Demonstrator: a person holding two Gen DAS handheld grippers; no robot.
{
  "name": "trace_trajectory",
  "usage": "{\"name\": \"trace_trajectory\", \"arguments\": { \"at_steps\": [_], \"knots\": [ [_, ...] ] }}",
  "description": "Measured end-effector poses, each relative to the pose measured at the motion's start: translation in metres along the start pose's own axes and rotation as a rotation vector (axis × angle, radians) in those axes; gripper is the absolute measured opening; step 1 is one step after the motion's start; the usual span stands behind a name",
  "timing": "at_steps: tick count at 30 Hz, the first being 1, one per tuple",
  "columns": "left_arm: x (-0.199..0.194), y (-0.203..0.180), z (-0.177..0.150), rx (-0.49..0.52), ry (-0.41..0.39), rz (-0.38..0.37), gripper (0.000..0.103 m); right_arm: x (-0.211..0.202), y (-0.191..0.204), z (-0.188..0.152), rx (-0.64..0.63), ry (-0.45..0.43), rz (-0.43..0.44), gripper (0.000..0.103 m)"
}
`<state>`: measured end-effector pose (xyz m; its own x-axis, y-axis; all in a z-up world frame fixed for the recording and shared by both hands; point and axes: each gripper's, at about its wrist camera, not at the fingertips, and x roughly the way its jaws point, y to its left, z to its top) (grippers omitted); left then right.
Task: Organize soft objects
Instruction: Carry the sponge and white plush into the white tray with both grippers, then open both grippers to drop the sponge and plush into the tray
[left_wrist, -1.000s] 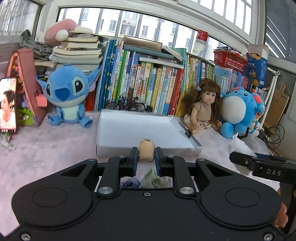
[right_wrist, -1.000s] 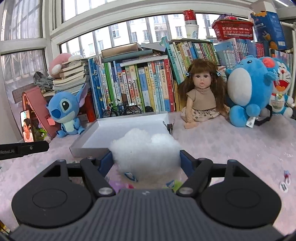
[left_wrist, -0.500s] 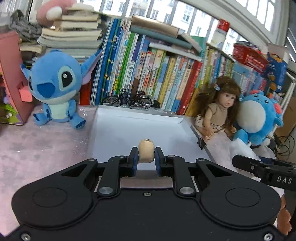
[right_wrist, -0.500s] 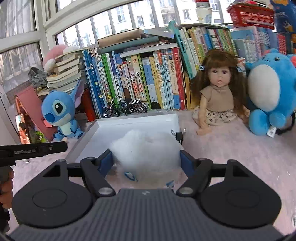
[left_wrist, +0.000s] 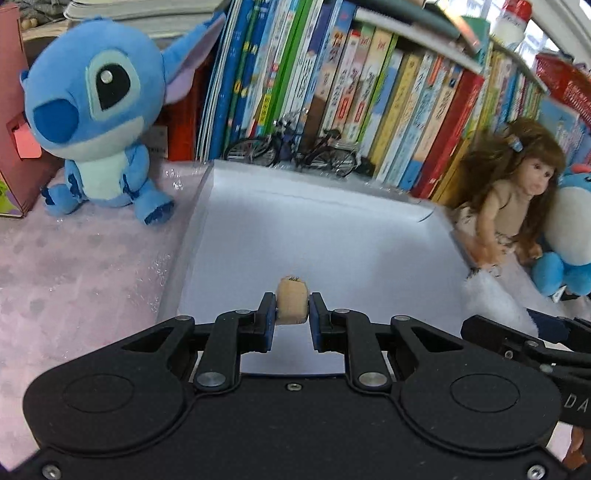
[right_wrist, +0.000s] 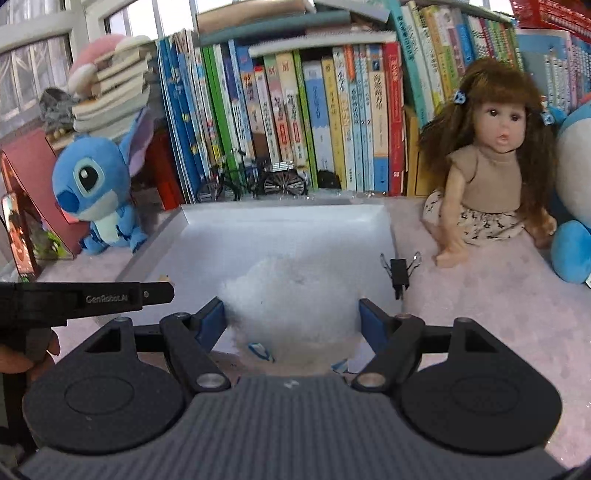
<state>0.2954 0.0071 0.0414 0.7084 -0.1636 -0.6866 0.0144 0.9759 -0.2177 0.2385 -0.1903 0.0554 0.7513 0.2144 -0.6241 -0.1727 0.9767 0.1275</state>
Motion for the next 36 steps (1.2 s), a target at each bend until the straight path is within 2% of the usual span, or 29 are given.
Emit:
{"name": "trace_trajectory", "arguments": {
  "at_steps": [12,22,36],
  "knots": [
    [0.033,0.002,-0.007,0.030,0.065,0.038,0.018,0.034,0.003,0.001,-0.027,0.052,-0.026,0.077],
    [0.037,0.000,-0.009,0.057,0.057,0.028,0.019,0.047,0.004,-0.006,-0.031,0.076,-0.032,0.077],
    [0.036,0.001,-0.008,0.043,0.047,0.013,0.019,0.049,0.004,-0.006,-0.037,0.081,-0.026,0.080]
  ]
}}
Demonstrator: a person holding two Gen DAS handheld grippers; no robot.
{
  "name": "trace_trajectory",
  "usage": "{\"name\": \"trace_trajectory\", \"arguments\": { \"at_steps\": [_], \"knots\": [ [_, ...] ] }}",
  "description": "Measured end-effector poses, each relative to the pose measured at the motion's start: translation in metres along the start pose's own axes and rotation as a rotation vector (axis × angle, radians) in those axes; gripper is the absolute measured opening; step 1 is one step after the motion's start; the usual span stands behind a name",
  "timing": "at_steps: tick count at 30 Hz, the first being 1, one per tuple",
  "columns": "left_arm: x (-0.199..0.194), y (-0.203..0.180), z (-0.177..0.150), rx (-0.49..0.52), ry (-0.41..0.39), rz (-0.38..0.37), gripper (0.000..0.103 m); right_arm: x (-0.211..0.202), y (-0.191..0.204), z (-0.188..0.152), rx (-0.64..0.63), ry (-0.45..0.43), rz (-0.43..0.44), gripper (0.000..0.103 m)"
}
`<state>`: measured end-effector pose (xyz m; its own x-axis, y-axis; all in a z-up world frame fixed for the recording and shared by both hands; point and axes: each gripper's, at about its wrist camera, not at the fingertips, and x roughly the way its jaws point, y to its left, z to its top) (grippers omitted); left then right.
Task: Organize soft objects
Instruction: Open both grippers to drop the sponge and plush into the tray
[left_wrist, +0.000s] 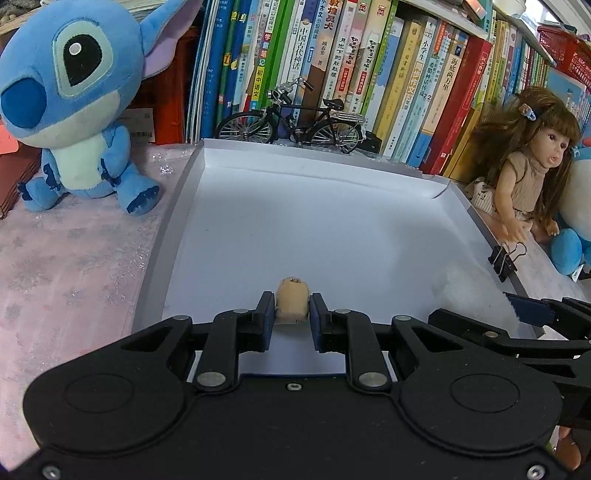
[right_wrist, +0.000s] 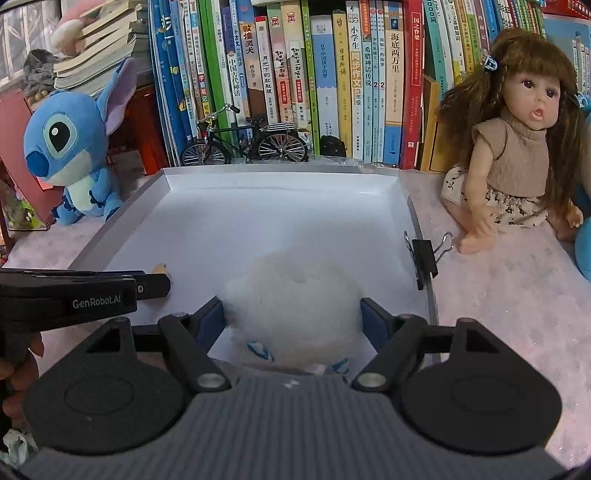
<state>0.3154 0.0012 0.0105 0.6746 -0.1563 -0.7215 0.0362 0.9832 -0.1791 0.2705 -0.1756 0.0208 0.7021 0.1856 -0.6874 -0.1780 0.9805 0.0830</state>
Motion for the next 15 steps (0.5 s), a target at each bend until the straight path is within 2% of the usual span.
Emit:
{"name": "trace_trajectory", "arguments": {
  "at_steps": [1,3,6,15],
  "knots": [
    [0.000,0.000,0.000,-0.001,-0.001,0.000,0.019,0.000,0.000,0.000,0.001,0.000,0.000,0.080],
    [-0.001,0.000,0.000,-0.005,-0.007,0.000,0.026,-0.001,0.000,0.000,0.008,-0.001,-0.003,0.087],
    [-0.005,0.002,0.001,-0.013,-0.016,-0.014,0.036,-0.003,-0.002,0.000,0.023,-0.001,0.017,0.089],
    [-0.036,-0.002,0.000,0.010,-0.075,-0.046,0.054,-0.028,-0.002,-0.002,-0.006,-0.047,0.031,0.096]
  ]
}}
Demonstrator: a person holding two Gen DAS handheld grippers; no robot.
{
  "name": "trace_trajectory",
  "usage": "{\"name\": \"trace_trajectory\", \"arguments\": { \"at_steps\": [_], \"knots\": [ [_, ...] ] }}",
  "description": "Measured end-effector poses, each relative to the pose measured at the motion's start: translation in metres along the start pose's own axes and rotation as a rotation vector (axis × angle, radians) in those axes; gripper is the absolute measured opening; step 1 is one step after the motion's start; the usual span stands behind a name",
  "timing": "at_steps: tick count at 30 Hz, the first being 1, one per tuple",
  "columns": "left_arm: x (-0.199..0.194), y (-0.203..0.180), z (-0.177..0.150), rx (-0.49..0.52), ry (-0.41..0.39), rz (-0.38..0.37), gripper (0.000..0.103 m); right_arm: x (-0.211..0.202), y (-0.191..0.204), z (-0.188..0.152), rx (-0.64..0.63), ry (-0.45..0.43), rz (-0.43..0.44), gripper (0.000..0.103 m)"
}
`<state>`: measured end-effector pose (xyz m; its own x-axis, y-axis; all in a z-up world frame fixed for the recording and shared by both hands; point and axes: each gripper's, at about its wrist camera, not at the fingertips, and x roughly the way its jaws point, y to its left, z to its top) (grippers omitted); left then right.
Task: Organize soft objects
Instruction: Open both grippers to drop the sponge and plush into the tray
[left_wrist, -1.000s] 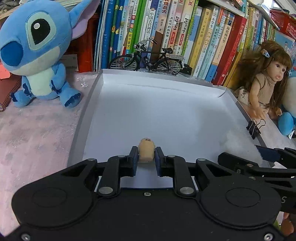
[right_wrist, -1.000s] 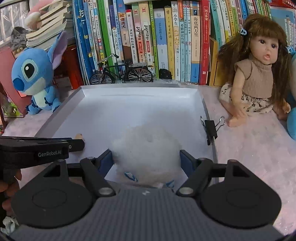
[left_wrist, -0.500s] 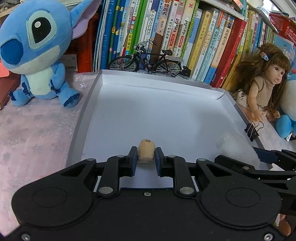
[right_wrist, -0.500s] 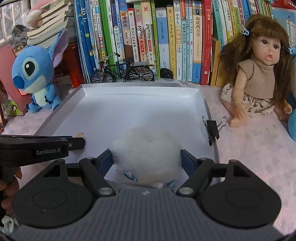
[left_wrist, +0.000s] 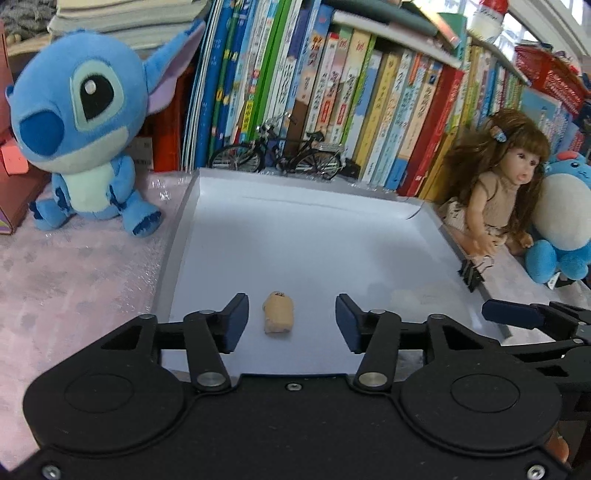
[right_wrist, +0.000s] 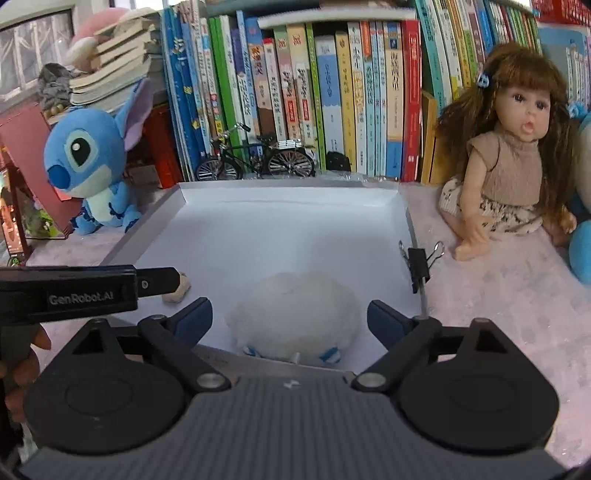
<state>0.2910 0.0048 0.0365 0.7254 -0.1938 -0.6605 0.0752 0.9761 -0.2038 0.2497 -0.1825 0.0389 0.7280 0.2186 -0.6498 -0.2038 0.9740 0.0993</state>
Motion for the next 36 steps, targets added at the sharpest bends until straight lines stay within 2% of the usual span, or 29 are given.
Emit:
{"name": "trace_trajectory", "arguments": {
  "at_steps": [9,13,21,24,29,36],
  "knots": [
    [-0.036,-0.006,-0.005,0.060,-0.023,-0.014,0.063,-0.037,0.002,-0.007,-0.039,-0.058,-0.001,0.101],
    [-0.052,-0.006,-0.013,0.057,-0.028,-0.018,0.064,-0.052,0.005,-0.015,-0.070,-0.081,-0.004,0.102],
    [-0.088,-0.011,-0.032,0.091,-0.081,-0.028,0.080,-0.081,0.011,-0.037,-0.141,-0.121,-0.007,0.103],
    [-0.102,-0.017,-0.041,0.123,-0.117,-0.028,0.080,-0.092,0.015,-0.043,-0.174,-0.146,-0.031,0.103],
    [-0.121,-0.025,-0.050,0.141,-0.128,-0.075,0.080,-0.107,0.018,-0.049,-0.191,-0.175,-0.025,0.103],
    [-0.142,-0.030,-0.069,0.163,-0.142,-0.095,0.081,-0.124,0.019,-0.060,-0.181,-0.200,-0.012,0.103]
  ]
}}
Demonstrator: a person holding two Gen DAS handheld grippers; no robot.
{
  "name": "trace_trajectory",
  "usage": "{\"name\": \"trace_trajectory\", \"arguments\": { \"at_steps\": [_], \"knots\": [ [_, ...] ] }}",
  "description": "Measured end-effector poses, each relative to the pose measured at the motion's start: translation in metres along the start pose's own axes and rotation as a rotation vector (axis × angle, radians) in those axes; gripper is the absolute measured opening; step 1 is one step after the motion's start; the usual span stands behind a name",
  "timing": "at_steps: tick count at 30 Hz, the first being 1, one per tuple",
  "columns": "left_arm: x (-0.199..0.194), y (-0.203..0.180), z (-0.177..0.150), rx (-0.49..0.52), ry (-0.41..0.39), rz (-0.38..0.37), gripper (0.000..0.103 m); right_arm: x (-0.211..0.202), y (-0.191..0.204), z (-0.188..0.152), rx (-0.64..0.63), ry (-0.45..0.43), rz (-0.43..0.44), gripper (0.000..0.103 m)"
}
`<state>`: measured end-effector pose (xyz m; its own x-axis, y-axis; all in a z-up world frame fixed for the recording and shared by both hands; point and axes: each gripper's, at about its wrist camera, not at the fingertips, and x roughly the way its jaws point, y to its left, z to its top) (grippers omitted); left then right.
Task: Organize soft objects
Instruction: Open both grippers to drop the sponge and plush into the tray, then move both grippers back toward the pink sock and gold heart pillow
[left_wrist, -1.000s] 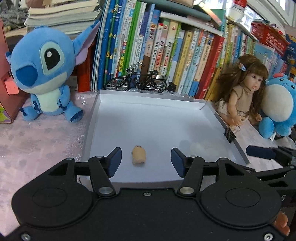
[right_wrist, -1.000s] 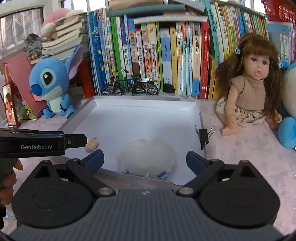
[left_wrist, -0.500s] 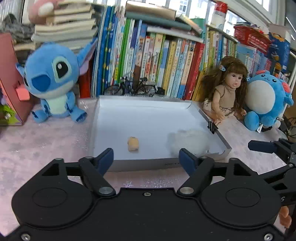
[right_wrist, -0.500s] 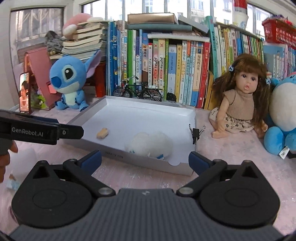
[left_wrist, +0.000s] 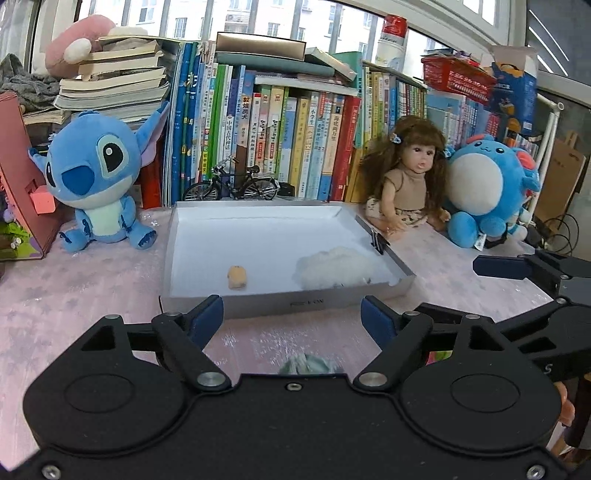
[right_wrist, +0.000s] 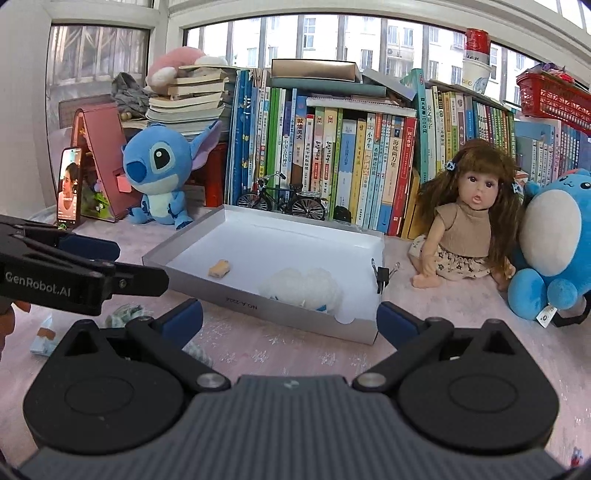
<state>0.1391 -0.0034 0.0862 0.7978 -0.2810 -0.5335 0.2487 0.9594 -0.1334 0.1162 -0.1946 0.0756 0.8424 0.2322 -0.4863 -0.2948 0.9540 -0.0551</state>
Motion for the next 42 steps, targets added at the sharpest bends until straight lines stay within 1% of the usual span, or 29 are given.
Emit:
{"name": "trace_trajectory", "arguments": {
  "at_steps": [6,14,19,28,30,33,37,42],
  "knots": [
    [-0.015,-0.001,-0.014,-0.026,-0.004,-0.020,0.081,-0.012,0.005,-0.011,0.010,-0.014,0.008,0.103],
    [-0.029,-0.004,-0.036,-0.035,-0.017,-0.032,0.081,-0.024,0.014,-0.028,0.010,-0.023,0.014,0.103],
    [-0.036,-0.004,-0.048,-0.044,-0.017,-0.025,0.081,-0.030,0.018,-0.036,0.019,-0.023,0.019,0.103],
    [-0.055,-0.003,-0.071,-0.032,-0.041,-0.012,0.082,-0.040,0.026,-0.055,0.031,-0.020,0.030,0.103],
    [-0.059,-0.003,-0.077,-0.025,-0.047,-0.004,0.084,-0.042,0.029,-0.059,0.023,-0.018,0.028,0.103],
    [-0.063,-0.005,-0.087,-0.017,-0.050,0.017,0.084,-0.046,0.032,-0.066,0.014,-0.013,0.026,0.103],
    [-0.068,-0.003,-0.097,-0.014,-0.043,0.020,0.084,-0.049,0.034,-0.073,0.017,-0.002,0.028,0.103],
    [-0.074,0.001,-0.108,-0.012,-0.045,0.044,0.085,-0.053,0.039,-0.083,0.004,0.007,0.034,0.103]
  ]
}}
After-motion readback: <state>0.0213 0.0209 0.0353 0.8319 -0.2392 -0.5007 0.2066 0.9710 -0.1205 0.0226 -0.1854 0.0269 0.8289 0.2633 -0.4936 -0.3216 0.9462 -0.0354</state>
